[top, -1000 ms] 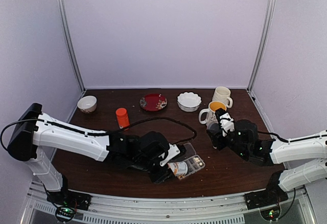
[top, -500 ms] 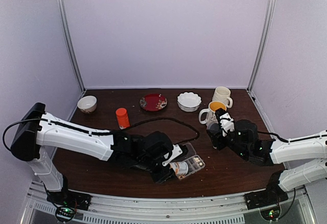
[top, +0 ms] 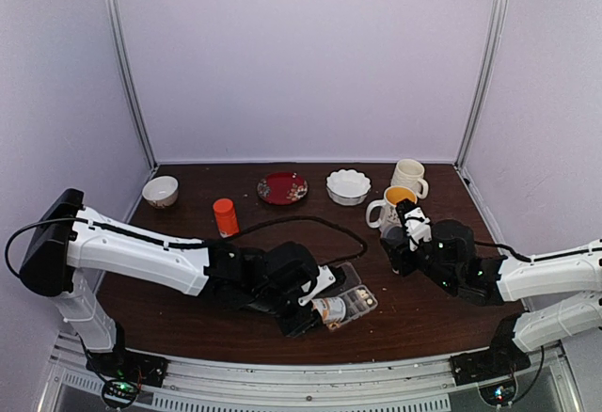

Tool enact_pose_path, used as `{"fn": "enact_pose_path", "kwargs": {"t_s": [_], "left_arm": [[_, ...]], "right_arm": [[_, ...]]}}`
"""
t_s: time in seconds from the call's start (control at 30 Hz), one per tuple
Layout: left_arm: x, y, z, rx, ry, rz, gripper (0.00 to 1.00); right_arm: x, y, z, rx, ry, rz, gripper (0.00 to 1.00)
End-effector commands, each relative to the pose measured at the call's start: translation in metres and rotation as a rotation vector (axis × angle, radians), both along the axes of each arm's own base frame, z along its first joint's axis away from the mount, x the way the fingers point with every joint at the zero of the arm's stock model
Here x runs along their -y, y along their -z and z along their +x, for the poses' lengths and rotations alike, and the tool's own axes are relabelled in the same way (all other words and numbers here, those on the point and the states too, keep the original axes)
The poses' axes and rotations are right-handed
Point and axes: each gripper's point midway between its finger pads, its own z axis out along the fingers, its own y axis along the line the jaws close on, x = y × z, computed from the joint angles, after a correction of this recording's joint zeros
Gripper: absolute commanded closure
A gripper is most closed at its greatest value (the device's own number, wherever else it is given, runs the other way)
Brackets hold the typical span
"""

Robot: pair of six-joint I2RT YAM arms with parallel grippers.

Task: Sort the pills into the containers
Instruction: Pour the pill into the compartment of the pill container.

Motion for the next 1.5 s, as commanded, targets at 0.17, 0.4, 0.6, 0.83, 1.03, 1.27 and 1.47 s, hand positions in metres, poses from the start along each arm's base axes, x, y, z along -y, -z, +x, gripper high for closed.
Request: {"fn": "enact_pose_path", "kwargs": {"t_s": [0.17,0.4,0.6,0.83,1.03,1.27,1.47], "left_arm": [[0.012,-0.01,0.001,0.009,0.002,-0.041,1.0],[0.014,-0.012,0.001,0.003,-0.003,-0.049,1.0],[0.008,-0.001,0.0,-0.007,-0.012,-0.012,1.0],[0.01,-0.003,-0.002,-0.016,-0.011,-0.031,1.0],[0.006,-0.002,-0.001,-0.008,-0.016,-0.016,1.0],[0.006,0.0,-0.003,-0.013,-0.026,-0.043,1.0],[0.01,-0.015,-0.002,-0.006,-0.02,-0.053,1.0]], "right_arm": [[-0.001,-0.015,0.005,0.024,0.009,0.028,1.0],[-0.001,-0.015,0.005,0.025,0.009,0.029,1.0],[-0.001,-0.014,0.005,0.024,0.008,0.028,1.0],[-0.002,-0.014,0.005,0.022,0.006,0.028,1.0],[-0.002,-0.014,0.005,0.022,0.005,0.028,1.0],[-0.003,-0.015,0.005,0.023,0.004,0.029,1.0],[-0.002,-0.014,0.004,0.021,0.004,0.027,1.0]]}}
